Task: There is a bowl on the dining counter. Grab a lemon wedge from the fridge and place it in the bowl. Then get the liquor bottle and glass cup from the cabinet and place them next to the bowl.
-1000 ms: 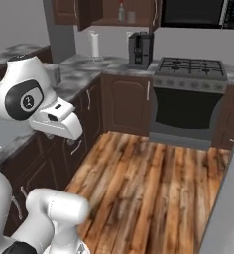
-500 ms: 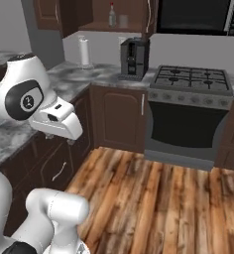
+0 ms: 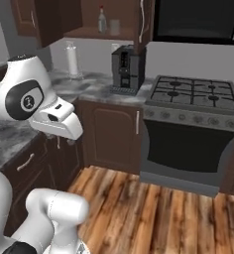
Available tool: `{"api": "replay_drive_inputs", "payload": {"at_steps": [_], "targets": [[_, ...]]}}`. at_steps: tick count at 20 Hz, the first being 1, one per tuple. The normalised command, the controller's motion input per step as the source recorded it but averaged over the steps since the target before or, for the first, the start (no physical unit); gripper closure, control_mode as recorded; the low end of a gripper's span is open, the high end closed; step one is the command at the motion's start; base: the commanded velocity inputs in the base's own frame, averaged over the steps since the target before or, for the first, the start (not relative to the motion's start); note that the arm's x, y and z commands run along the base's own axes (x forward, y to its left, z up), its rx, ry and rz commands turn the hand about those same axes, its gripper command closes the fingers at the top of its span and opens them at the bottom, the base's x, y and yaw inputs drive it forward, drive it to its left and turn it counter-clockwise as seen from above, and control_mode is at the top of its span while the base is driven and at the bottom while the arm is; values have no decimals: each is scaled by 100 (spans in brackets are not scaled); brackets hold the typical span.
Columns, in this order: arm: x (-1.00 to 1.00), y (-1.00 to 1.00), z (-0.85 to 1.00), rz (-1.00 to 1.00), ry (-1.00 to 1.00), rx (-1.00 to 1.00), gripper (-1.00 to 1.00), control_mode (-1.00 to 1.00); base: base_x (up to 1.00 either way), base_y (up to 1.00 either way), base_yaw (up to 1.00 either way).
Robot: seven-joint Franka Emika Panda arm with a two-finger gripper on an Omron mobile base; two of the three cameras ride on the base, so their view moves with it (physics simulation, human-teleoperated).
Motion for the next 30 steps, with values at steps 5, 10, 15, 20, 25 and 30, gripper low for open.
{"api": "replay_drive_inputs", "payload": {"at_steps": [5,10,15,20,25,30], "targets": [[0,0,0,0,0,0,-100,100,100,29,2],[0,0,0,0,0,0,-100,100,100,25,1],[0,0,0,0,0,0,-100,100,100,23,1],[0,0,0,0,0,0,-100,100,100,37,1],[0,0,0,0,0,0,-100,100,100,45,1],[0,0,0,0,0,0,-100,100,100,20,0]]}}
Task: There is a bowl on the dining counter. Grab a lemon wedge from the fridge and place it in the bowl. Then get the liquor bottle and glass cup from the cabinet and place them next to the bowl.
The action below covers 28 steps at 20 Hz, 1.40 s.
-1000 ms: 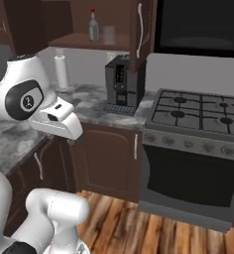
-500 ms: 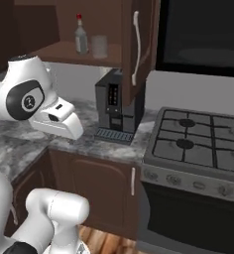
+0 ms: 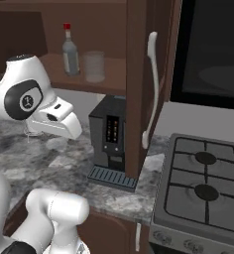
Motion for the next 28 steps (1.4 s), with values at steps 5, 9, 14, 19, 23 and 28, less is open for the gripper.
{"api": "replay_drive_inputs", "payload": {"at_steps": [5,9,14,19,23,28], "targets": [[14,-4,1,0,1,0,-100,-100,78,-5,0],[16,-26,27,0,-4,5,-100,-100,0,0,0],[-15,-21,49,-1,-24,14,-100,-100,0,0,0],[1,-1,38,-4,-22,14,-100,-100,0,0,0],[24,3,32,-8,-22,9,-100,-100,0,0,0],[20,0,36,-9,-22,3,-100,-100,0,0,0]]}}
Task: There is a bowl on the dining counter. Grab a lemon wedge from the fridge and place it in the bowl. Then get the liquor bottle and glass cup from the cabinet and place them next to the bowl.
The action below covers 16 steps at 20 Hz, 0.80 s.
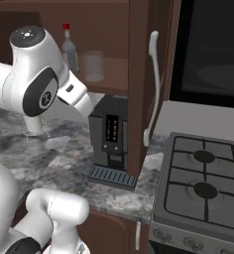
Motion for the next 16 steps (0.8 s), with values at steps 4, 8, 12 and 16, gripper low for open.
{"api": "replay_drive_inputs", "payload": {"at_steps": [4,8,12,16], "targets": [[1,-4,52,-5,-19,3,-100,-100,0,0,0],[3,0,56,-1,-11,9,-100,-100,0,0,0],[26,0,41,0,-1,13,-100,-100,0,0,0],[62,0,21,0,2,13,-100,-100,0,0,0]]}}
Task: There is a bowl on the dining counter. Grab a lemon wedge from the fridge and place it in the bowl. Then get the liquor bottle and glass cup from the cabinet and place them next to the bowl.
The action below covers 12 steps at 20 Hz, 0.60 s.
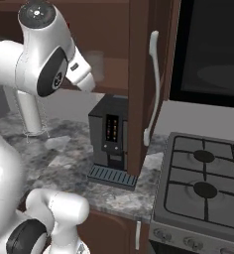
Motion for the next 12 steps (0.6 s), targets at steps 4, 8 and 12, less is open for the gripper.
{"api": "replay_drive_inputs", "payload": {"at_steps": [4,8,12], "targets": [[59,0,7,0,1,11,-100,-100,0,0,0],[64,0,0,0,0,8,-100,-100,0,0,0],[57,-2,-4,0,0,7,-100,-100,0,0,0]]}}
